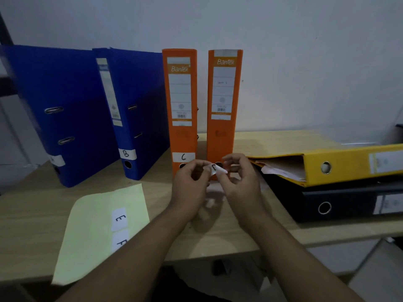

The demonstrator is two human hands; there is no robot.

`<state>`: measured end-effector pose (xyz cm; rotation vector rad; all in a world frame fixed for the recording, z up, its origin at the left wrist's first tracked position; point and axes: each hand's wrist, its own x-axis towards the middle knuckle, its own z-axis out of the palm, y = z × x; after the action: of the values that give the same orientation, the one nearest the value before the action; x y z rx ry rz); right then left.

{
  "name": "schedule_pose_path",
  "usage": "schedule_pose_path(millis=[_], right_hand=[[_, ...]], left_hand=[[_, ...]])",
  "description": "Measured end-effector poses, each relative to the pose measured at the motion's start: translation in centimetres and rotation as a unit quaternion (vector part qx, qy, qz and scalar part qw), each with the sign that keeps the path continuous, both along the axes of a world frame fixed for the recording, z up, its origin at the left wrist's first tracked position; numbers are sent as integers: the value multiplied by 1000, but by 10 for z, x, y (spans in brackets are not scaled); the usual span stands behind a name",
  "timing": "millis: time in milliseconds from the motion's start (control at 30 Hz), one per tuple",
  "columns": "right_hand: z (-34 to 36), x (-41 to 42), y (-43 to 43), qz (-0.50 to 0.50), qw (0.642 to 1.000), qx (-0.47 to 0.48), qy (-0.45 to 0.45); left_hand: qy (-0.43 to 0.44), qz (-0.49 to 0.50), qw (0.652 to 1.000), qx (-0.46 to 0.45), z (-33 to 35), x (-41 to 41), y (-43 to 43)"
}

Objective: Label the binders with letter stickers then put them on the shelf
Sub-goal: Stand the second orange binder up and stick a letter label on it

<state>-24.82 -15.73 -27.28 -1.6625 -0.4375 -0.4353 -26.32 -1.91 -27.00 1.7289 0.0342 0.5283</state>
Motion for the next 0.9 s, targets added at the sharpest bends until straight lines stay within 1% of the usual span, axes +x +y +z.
schedule_pose_path(millis=[67, 167, 267, 333, 433, 533, 633, 800, 900], right_hand=[[10, 12, -3, 2, 1000, -13, 1], [16, 32, -4, -21, 997, -52, -55], [0, 43, -6, -62, 986, -101, -114], [-8, 46, -9, -68, 984, -101, -134], [-11, 54, -9, -87, 983, -86, -138], [-13, 55, -7, -87, 983, -93, -130], [-13, 57, -8, -92, 980, -103, -143], [-14, 58, -7, -102, 980, -102, -137], [-15, 59, -6, -118, 982, -77, -125]], left_hand=[[-28, 25, 999, 37, 1, 6, -5], [-66, 42, 996, 47, 4, 15, -15], [-89, 68, 992, 64, -1, 26, -24], [-109, 72, 989, 66, -6, 30, -27], [-127, 84, 987, 59, -10, 33, -25], [-131, 89, 986, 50, -13, 34, -22], [-133, 105, 984, 57, -16, 39, -21], [-145, 129, 979, 68, -16, 38, -19], [-146, 143, 977, 66, -18, 37, -19]])
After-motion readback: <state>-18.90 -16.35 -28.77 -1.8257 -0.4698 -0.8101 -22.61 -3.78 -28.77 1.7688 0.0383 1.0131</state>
